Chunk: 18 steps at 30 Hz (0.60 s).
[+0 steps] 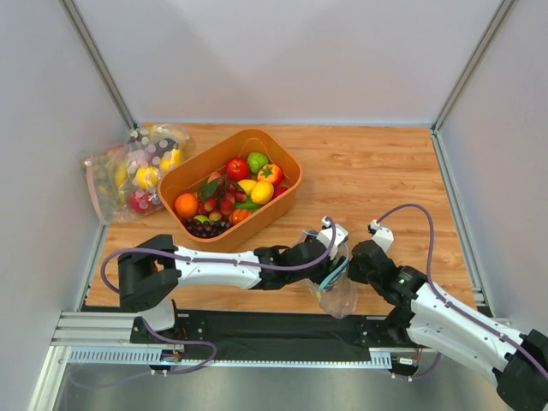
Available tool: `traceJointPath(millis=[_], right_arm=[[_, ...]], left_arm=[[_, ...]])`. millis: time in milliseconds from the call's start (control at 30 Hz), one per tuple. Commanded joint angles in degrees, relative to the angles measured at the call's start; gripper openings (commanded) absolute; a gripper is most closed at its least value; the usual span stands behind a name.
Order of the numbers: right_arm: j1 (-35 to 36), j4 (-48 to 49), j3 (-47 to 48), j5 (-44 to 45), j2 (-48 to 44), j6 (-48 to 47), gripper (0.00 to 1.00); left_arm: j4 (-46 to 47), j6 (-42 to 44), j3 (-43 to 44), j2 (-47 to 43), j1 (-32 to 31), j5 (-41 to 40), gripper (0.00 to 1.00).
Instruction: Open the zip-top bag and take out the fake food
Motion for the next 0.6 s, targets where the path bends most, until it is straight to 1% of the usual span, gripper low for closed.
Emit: traceJointPath(millis=[0,133,267,367,433,567], right_arm=[[-0.4,3.7,-0.3,-0.7,0.6,-0.5,0.12],[-0.3,3.8,-0.3,-1.0,0.3,-0.8,0.11],[-0.4,3.9,-0.5,-1.3,-0.1,-0.7,0.09],[-0.4,3.7,-0.4,-1.3,-0.3,-0.5,0.06],[-0.7,3.6,-0.5,-1.2,-0.4,-0.6,0.01],[-1.5,3.6,-1.0,-1.2,-0.1,-0.7,0.00]], left_arm=[[1.3,2.0,3.5,2.1,1.1,0.3,0.83],[0.8,2.6,4.9,4.9,1.6,0.9,0.85],[-0.5,2.1,5.7,6.9,2.1,0.0,0.86],[0.3,1.7,4.6,7.4,2.2,-0.2,0.86],[1.6,1.6,3.9,7.3,2.3,0.2,0.86],[2.8,2.3,3.2,7.8,2.6,1.4,0.87]])
